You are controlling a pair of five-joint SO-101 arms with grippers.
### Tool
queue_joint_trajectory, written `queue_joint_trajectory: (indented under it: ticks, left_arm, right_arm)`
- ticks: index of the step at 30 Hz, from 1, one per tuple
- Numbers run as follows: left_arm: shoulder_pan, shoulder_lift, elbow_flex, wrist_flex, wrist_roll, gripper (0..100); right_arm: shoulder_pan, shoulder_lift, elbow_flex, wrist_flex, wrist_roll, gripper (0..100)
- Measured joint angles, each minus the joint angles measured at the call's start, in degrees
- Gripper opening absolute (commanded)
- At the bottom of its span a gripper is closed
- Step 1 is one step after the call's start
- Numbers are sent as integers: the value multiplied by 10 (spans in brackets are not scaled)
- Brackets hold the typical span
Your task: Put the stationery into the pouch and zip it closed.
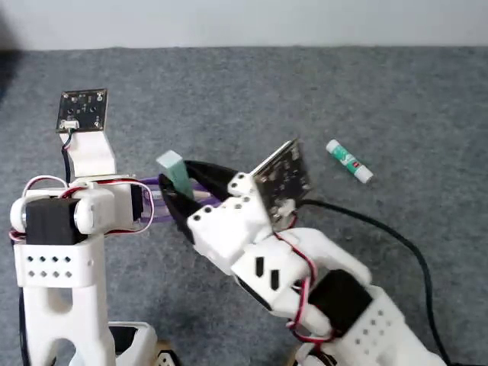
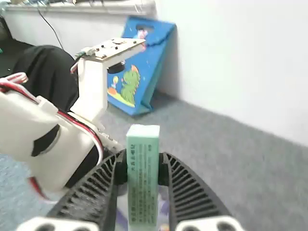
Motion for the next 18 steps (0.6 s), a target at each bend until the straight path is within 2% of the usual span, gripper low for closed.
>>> queue_joint_trajectory:
  ticks: [7,13,18]
  left_arm:
    - [0,0,0,0,0,12]
    - [-1,0,0,0,0,12]
    - [0,0,0,0,0,12]
  right_arm:
    - [-2,0,173,-185,45,7]
    - [-4,-16,259,-273,49,20]
    - [-4,-17,238,-229,68,189]
